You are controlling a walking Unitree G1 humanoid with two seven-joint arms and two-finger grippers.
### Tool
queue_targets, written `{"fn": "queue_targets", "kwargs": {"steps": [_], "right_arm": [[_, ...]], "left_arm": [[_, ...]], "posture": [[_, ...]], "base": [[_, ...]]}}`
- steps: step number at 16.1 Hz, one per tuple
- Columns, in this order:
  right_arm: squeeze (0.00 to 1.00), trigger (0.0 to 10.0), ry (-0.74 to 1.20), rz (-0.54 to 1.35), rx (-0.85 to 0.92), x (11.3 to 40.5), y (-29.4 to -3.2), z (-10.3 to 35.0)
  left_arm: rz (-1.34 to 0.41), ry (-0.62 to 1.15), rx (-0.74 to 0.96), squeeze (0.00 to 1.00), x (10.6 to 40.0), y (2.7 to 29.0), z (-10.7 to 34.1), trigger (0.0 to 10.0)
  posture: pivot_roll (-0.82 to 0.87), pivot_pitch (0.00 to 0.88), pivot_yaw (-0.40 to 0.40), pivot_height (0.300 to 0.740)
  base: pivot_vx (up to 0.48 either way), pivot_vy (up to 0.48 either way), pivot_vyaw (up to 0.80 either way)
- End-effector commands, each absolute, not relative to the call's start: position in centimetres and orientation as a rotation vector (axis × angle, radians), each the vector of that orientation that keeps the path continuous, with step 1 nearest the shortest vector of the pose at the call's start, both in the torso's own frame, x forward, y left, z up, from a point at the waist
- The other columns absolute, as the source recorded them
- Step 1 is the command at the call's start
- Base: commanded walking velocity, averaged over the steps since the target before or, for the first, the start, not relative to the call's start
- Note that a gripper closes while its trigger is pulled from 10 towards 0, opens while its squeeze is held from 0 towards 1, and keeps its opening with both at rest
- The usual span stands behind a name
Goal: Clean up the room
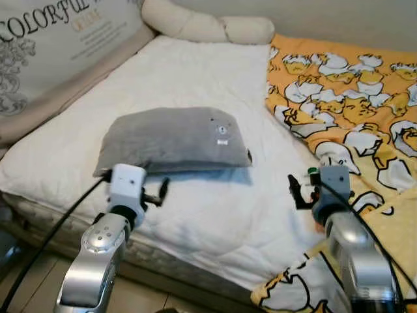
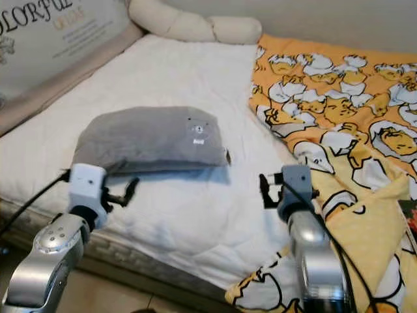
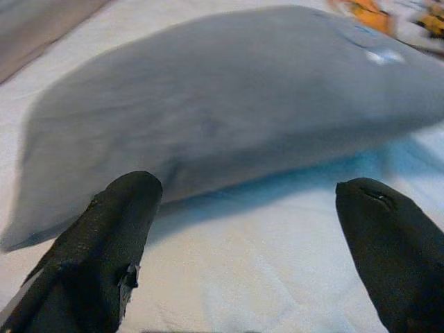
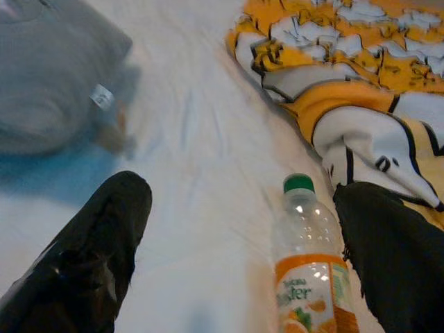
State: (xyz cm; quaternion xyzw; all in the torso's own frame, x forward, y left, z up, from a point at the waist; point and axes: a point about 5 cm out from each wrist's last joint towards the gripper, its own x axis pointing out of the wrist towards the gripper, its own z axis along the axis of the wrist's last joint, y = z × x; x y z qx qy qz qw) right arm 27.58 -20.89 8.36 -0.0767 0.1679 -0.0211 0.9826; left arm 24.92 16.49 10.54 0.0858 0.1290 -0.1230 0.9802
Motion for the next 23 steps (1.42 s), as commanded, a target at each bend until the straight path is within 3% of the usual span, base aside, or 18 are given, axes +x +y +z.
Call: {"fn": "queue_targets", "kwargs": {"steps": [1,2,8,9,11,15,16,17,23], "right_arm": [[1.0,10.0,0.405,-0.076,-0.186,28.6,-22.6,8.0],[1.0,10.0,0.448,-0.082,-0.19,29.5,-23.2,7.7],[0.98,10.0,0.686,-0.138,-0.218,32.3,-26.1,5.6],[0.0,10.0,0.709,-0.15,-0.228,32.2,-26.4,5.3],[0.0,10.0,0.768,-0.163,-0.22,31.8,-26.6,4.4],[0.0,10.0,0.872,-0.192,-0.17,30.2,-27.1,2.6],[0.0,1.4,0.881,-0.232,-0.137,29.8,-27.5,2.4],[0.0,0.0,0.883,-0.238,-0.123,29.8,-27.5,2.4],[0.0,0.0,0.875,-0.242,-0.113,29.9,-27.6,2.4]], "left_arm": [[-0.369,0.252,0.211,0.32,25.1,15.6,10.8,10.0],[-0.414,0.275,0.227,0.0,25.3,15.4,10.7,10.0],[-0.671,0.324,0.316,0.0,25.2,16.5,12.3,10.0],[-0.727,0.329,0.344,0.0,25.0,16.6,12.5,10.0],[-0.842,0.352,0.365,0.0,23.8,16.7,12.9,10.0],[-0.908,0.409,0.37,0.0,22.6,16.5,12.5,10.0],[-0.916,0.404,0.365,0.0,22.6,16.4,12.7,10.0],[-0.919,0.399,0.359,0.0,22.7,16.4,12.9,10.0],[-0.945,0.394,0.335,0.0,22.4,16.0,13.0,10.0]], "posture": [[-0.08,0.0,0.041,0.74],[-0.08,0.0,0.036,0.74],[-0.01,0.0,0.041,0.74],[0.0,0.0,0.046,0.74],[0.03,0.0,0.068,0.74],[0.03,0.0,0.093,0.74],[0.03,0.0,0.094,0.74],[0.03,0.0,0.094,0.74],[0.03,0.0,0.082,0.74]], "base": [[0.0,0.0,0.0],[0.0,0.0,0.0],[0.0,0.0,0.0],[0.0,0.0,0.0],[0.0,0.0,0.0],[0.0,0.0,0.0],[0.0,0.0,0.0],[0.0,0.0,0.0],[0.0,0.0,0.0]]}}
